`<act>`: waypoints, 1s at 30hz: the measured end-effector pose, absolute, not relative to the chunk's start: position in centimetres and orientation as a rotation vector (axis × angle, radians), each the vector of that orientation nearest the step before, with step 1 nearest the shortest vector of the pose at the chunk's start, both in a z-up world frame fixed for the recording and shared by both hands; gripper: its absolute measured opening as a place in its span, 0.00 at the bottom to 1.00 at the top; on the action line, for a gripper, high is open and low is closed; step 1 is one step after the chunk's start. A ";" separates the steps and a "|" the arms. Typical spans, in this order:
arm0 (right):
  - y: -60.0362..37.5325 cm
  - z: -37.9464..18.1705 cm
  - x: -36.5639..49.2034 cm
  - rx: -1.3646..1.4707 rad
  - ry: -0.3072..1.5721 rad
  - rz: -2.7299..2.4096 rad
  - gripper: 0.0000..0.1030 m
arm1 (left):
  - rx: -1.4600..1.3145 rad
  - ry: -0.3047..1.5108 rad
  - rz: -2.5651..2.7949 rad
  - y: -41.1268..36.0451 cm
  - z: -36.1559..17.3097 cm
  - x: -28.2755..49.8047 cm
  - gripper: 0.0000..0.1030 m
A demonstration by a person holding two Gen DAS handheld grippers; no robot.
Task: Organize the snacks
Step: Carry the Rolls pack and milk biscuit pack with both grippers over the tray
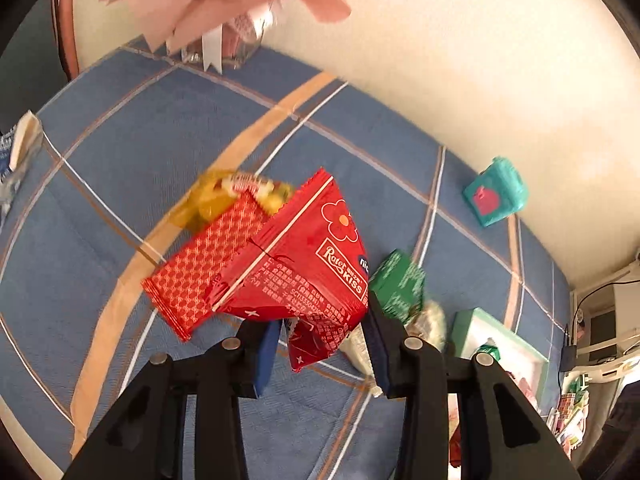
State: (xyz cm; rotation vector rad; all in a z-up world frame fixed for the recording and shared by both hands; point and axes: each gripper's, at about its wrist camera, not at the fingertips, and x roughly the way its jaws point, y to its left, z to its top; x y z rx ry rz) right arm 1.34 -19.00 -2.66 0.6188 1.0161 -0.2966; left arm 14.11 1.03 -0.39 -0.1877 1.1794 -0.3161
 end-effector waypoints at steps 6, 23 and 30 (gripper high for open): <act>-20.5 -2.6 0.5 0.645 1.011 -0.318 0.40 | -0.165 1.141 -0.353 -1.7 1.1 13.3 0.40; -31.5 -2.9 -7.4 0.751 0.961 -0.570 0.40 | -0.015 1.175 -0.596 -13.8 1.2 6.4 0.40; -34.6 -2.7 -10.2 0.781 0.934 -0.631 0.40 | 0.098 1.171 -0.689 -18.7 1.1 3.0 0.40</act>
